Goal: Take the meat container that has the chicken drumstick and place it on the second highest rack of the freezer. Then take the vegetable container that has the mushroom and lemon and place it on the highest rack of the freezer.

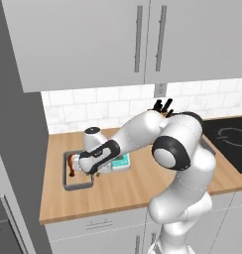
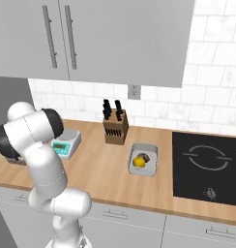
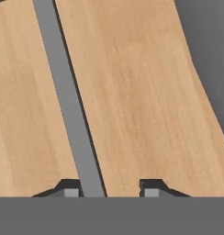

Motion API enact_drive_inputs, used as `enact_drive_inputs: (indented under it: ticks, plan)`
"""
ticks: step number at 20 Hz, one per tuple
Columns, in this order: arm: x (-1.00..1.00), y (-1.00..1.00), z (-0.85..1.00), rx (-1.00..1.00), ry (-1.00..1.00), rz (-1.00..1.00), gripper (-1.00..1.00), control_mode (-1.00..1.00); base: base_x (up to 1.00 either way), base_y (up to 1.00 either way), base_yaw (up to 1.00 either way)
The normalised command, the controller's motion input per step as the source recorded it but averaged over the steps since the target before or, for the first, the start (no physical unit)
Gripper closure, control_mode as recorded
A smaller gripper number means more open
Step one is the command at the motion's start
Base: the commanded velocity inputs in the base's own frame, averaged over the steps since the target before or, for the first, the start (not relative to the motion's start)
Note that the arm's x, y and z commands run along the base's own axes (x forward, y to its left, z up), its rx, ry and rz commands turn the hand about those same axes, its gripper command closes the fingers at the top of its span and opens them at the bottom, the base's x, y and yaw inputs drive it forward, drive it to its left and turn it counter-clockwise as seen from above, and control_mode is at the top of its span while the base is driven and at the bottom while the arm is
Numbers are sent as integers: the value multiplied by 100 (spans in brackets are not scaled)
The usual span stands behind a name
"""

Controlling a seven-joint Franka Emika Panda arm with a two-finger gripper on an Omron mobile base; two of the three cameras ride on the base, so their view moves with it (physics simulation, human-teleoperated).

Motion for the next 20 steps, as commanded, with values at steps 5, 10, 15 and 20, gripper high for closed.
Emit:
enact_drive_inputs:
  ticks: [5,10,15,20]
  plan:
    - [-6,0,0,2,-1,0,100,-100,0,0,0]
    - [-53,-14,51,3,-11,0,100,-100,0,0,0]
    - [-66,-57,56,9,-7,0,100,-100,0,0,0]
    - [-62,-81,44,14,-3,0,100,-100,0,0,0]
